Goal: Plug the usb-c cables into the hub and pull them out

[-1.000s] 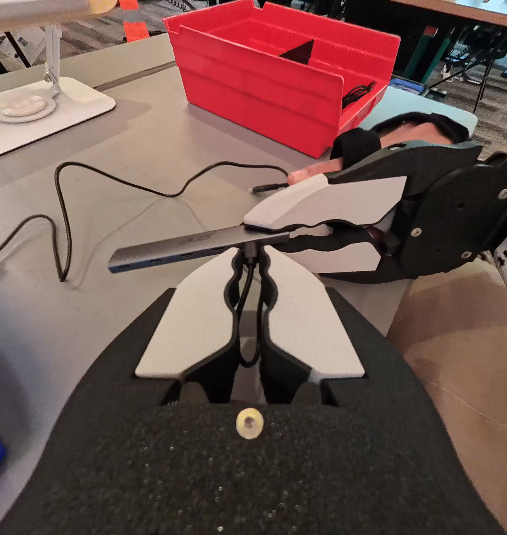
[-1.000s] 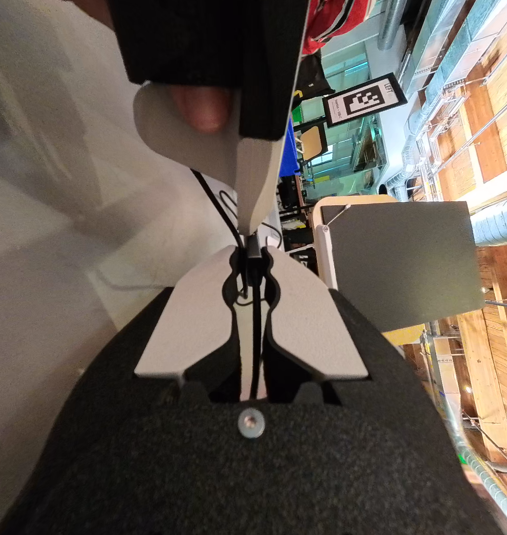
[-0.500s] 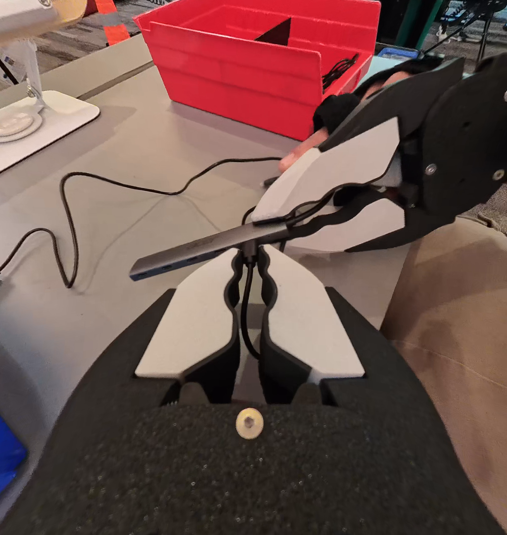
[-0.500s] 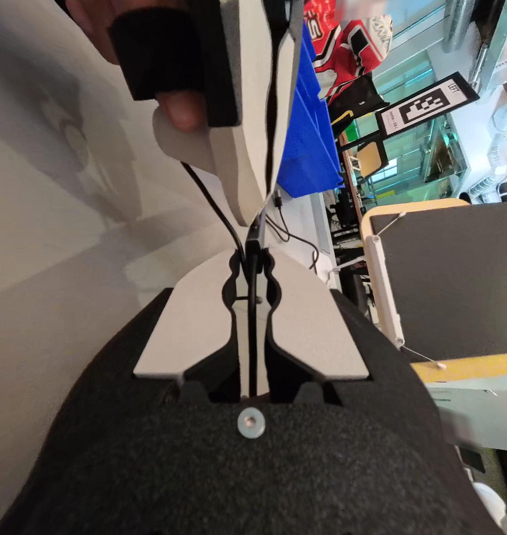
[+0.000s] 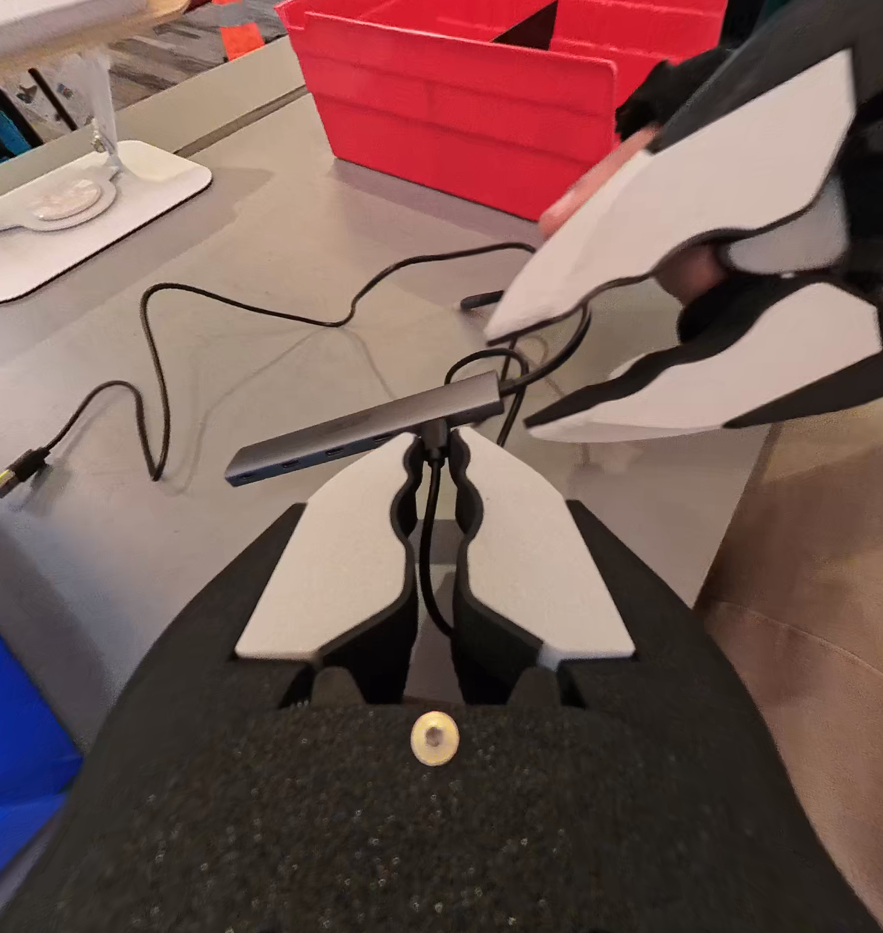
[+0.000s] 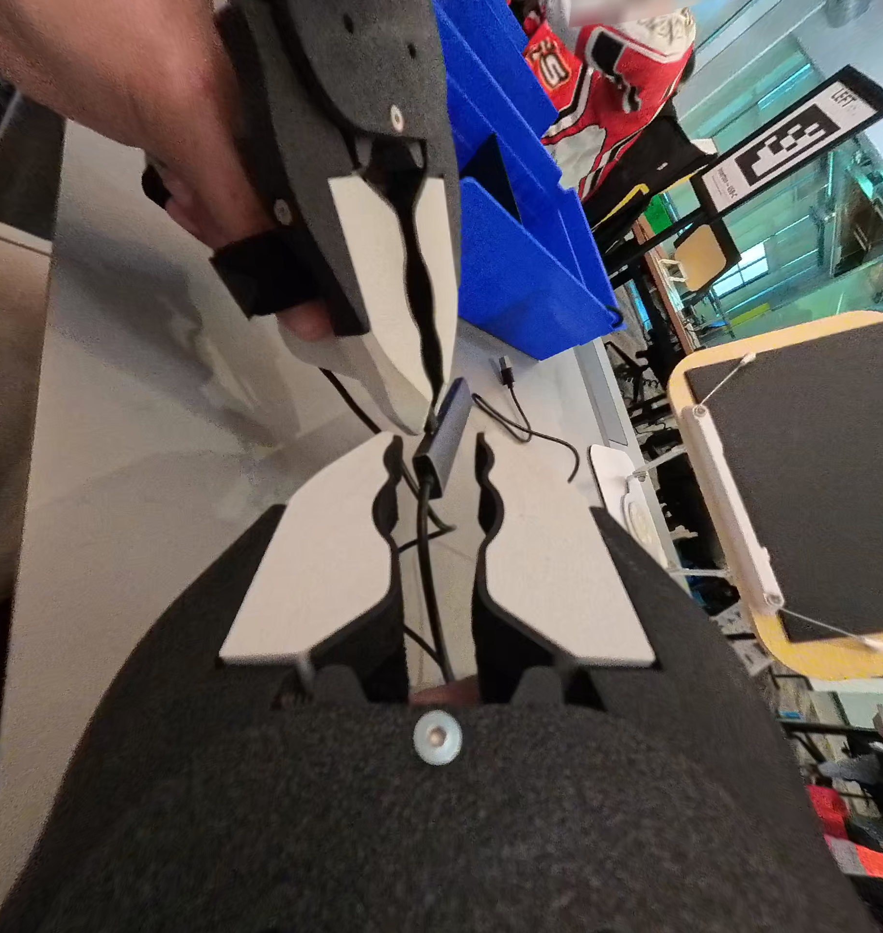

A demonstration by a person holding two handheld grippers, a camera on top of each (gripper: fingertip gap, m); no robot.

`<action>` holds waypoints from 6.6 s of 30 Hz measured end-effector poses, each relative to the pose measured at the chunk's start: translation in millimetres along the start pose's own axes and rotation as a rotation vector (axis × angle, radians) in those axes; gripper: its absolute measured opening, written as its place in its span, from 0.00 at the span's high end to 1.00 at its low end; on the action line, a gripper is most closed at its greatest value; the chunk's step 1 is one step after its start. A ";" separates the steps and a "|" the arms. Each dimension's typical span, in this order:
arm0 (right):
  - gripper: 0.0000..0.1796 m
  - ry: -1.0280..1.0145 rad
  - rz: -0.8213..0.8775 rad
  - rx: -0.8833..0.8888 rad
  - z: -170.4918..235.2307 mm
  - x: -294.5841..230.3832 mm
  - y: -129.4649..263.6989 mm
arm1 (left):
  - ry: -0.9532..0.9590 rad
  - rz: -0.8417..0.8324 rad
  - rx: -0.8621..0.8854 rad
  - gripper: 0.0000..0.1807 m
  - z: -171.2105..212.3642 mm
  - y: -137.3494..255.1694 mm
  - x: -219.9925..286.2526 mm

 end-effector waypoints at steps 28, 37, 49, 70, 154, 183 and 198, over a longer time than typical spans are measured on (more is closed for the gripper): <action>0.95 0.173 0.387 -0.200 47.2 44.3 -0.1 | 0.029 -0.111 0.032 0.95 4.1 28.4 -22.0; 0.94 -0.113 0.378 -0.018 19.2 80.3 23.3 | 0.027 -0.109 -0.154 0.95 27.5 -3.7 -22.1; 0.95 -0.320 0.607 0.100 14.0 332.5 113.6 | 0.089 -0.117 -0.140 0.94 36.6 11.7 -36.0; 0.68 -0.262 -0.126 -1.170 333.5 281.0 24.0 | 0.021 -0.067 -0.149 0.94 30.1 -0.9 -21.9; 0.69 0.057 -0.952 -0.453 67.7 8.1 -92.8 | 0.119 -0.032 -0.031 0.91 39.9 21.4 -55.1; 1.00 0.033 -0.371 -0.973 160.2 248.3 98.3 | 0.056 -0.017 -0.051 0.93 30.0 9.5 -41.0; 0.79 -0.505 -0.514 -0.842 265.1 186.5 50.9 | 0.005 -0.024 -0.085 0.93 36.2 11.4 -34.8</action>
Point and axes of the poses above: each gripper's, where its closed fingertips meet, y back along the fingers, z out of its underside, x = y × z across the jaws, the point moved 6 cm from there along y, back along the fingers, and after that the axes turned 12 degrees about z, right-handed, at the moved point
